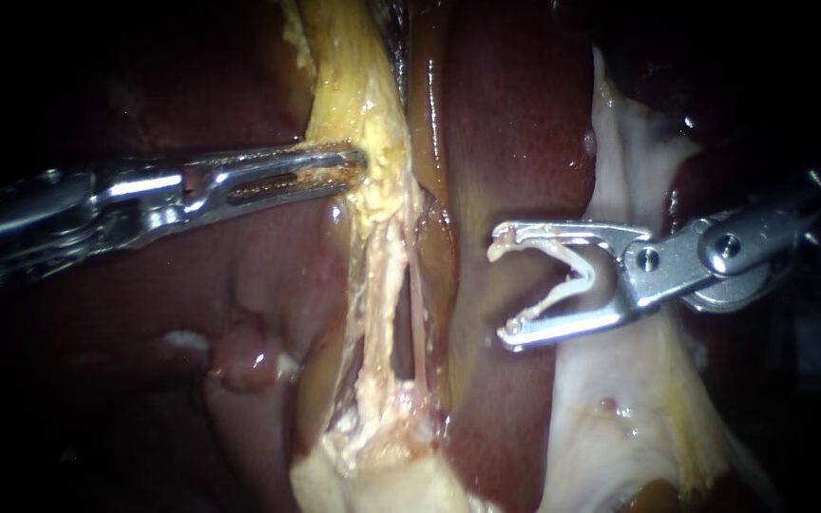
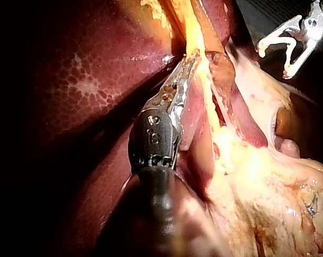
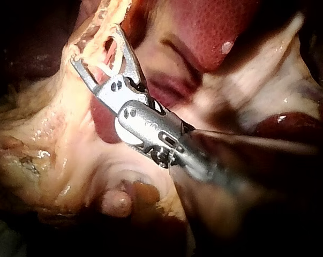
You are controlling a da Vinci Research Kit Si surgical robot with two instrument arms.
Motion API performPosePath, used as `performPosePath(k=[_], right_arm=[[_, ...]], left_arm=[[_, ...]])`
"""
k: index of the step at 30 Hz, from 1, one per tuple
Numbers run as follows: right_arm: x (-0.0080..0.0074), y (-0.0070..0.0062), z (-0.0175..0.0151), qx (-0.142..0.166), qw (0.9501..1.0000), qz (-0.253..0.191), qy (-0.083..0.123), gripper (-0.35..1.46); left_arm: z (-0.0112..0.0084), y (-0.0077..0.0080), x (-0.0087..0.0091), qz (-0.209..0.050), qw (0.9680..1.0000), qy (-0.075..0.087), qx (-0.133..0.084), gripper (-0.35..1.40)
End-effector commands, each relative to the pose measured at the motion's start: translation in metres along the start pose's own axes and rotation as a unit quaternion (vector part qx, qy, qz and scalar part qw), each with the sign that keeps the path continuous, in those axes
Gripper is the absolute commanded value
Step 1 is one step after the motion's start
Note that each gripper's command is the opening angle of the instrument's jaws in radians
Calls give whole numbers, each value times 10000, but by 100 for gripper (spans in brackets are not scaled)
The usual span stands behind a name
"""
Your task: Clipping first clip left tube
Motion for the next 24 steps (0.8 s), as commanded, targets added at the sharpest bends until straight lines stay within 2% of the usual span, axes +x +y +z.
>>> performPosePath(k=[1, 5, 8, 12, 15, 18, 21, 24], right_arm=[[0, 0, 0, -1, 10000, 0, -1, 60], [-2, -3, 4, 79, 10000, -9, 27, 60], [-11, -9, 15, 206, 9998, 14, 86, 60], [-31, -22, 44, 371, 9984, 423, -12, 60], [-52, -33, 72, 557, 9945, 870, -172, 60], [-74, -40, 98, 636, 9917, 1086, -251, 60], [-89, -42, 117, 693, 9894, 1244, -273, 60], [-100, -36, 128, 681, 9887, 1285, -369, 60]], left_arm=[[0, 0, 0, 0, 10000, 1, 0, -35], [-4, -3, -1, -3, 10000, 4, 5, -35], [-12, -6, -7, -20, 10000, 17, 24, -35], [-31, -13, -23, -63, 10000, 57, 43, -35], [-46, -18, -33, -96, 9999, -10, 35, -35], [-60, -25, -41, -122, 9999, -65, 22, -35], [-67, -32, -44, -163, 9998, -88, 33, -35], [-72, -39, -46, -169, 9998, -99, 41, -35]])
